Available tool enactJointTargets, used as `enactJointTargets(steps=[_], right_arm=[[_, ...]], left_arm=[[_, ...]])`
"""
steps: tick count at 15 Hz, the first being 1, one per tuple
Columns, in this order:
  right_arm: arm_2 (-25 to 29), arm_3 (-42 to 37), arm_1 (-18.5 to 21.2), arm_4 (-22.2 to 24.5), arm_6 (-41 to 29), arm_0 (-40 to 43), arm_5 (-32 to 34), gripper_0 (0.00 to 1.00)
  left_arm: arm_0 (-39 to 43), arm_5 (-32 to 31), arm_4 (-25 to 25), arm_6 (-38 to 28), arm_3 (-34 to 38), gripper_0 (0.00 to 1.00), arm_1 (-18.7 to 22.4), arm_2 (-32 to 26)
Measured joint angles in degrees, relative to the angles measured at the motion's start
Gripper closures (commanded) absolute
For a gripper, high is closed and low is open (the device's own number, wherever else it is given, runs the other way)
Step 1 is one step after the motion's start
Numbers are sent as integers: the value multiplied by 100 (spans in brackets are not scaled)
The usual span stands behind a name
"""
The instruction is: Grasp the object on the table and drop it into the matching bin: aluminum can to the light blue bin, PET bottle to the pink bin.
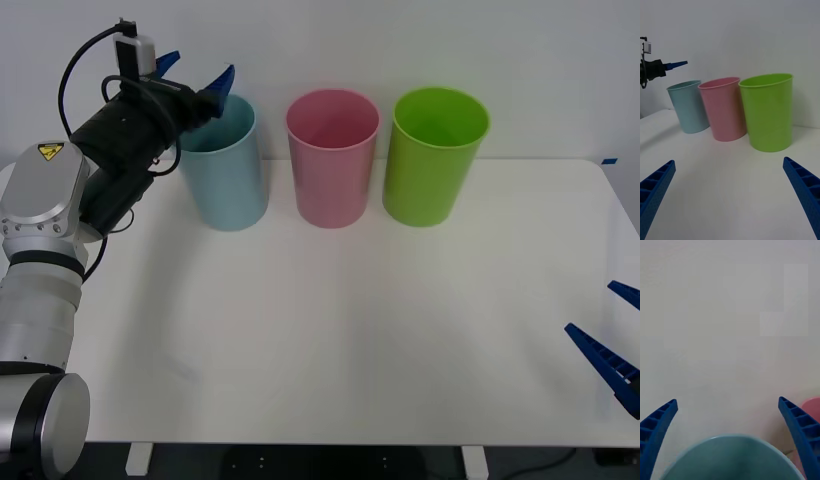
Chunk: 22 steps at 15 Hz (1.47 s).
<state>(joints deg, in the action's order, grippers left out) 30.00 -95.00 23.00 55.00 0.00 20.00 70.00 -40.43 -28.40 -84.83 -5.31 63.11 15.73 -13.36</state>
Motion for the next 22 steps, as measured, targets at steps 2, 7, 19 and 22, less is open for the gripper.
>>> enactJointTargets(steps=[2,7,19,22], right_arm=[[0,0,0,0,0,0,0,0],[0,0,0,0,0,0,0,0],[0,0,0,0,0,0,0,0],[0,0,0,0,0,0,0,0]], left_arm=[[9,-30,51,-10,5,0,0,0],[228,-256,551,111,82,0,49,0],[2115,-1150,2378,21,1837,0,895,-33],[2457,-1750,2801,-59,1854,0,1363,-157]])
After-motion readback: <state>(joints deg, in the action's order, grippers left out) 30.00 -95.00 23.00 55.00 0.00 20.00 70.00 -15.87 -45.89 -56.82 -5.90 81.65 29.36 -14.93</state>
